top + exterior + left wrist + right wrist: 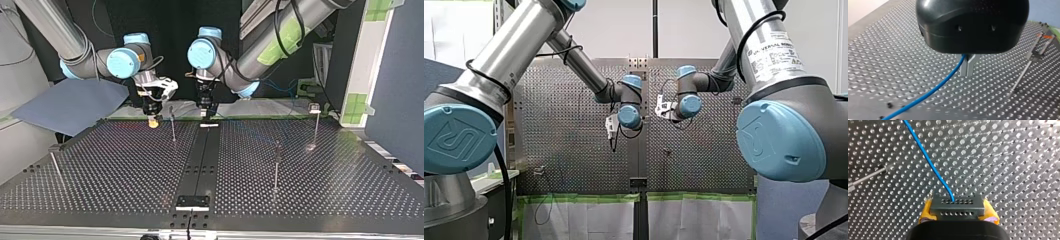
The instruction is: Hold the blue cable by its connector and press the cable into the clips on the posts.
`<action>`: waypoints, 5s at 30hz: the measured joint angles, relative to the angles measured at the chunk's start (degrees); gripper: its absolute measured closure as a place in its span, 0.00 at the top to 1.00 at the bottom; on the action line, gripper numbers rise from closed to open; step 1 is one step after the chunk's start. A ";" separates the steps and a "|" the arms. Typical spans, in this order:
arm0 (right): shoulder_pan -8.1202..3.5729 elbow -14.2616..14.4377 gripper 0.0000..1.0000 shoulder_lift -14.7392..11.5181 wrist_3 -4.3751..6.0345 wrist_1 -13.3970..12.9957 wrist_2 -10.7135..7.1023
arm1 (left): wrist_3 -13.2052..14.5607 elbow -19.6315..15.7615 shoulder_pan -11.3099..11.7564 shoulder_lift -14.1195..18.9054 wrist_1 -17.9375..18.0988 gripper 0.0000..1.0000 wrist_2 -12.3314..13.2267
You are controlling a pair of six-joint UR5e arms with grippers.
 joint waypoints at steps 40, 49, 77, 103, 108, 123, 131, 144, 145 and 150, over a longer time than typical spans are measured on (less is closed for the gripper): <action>-0.42 11.40 0.00 0.06 -1.79 -5.13 -0.44 | -0.03 0.00 -2.82 -8.11 4.08 0.00 0.34; -1.09 12.61 0.00 0.34 -0.60 -7.16 -1.54 | -0.91 0.00 -3.89 -9.80 6.28 0.00 0.20; -5.89 13.46 0.00 6.09 -1.33 -13.39 -5.00 | -4.37 6.93 -6.90 -18.49 8.27 0.00 0.69; -12.18 11.44 0.00 10.10 -0.38 -17.77 -16.37 | -5.13 11.02 -7.15 -20.10 8.64 0.00 0.93; -12.36 10.84 0.00 10.51 -0.28 -17.97 -17.17 | -5.14 12.85 -7.13 -20.16 7.67 0.00 1.25; -13.09 9.58 0.00 11.31 0.07 -17.39 -17.46 | -5.73 15.91 -6.05 -20.45 4.93 0.00 0.90; -13.50 9.06 0.00 11.32 0.38 -17.15 -17.74 | -5.93 15.93 -5.59 -23.81 4.60 0.00 1.83; -13.66 8.98 0.00 11.56 0.02 -17.53 -17.79 | -5.72 18.40 -5.02 -25.41 2.74 0.00 2.58; -13.66 8.97 0.00 11.58 0.00 -17.53 -17.79 | -5.45 18.45 -5.02 -25.40 2.60 0.00 2.53; -13.66 8.92 0.00 11.64 -0.10 -17.54 -17.81 | -4.32 18.52 -5.05 -25.32 1.87 0.00 2.28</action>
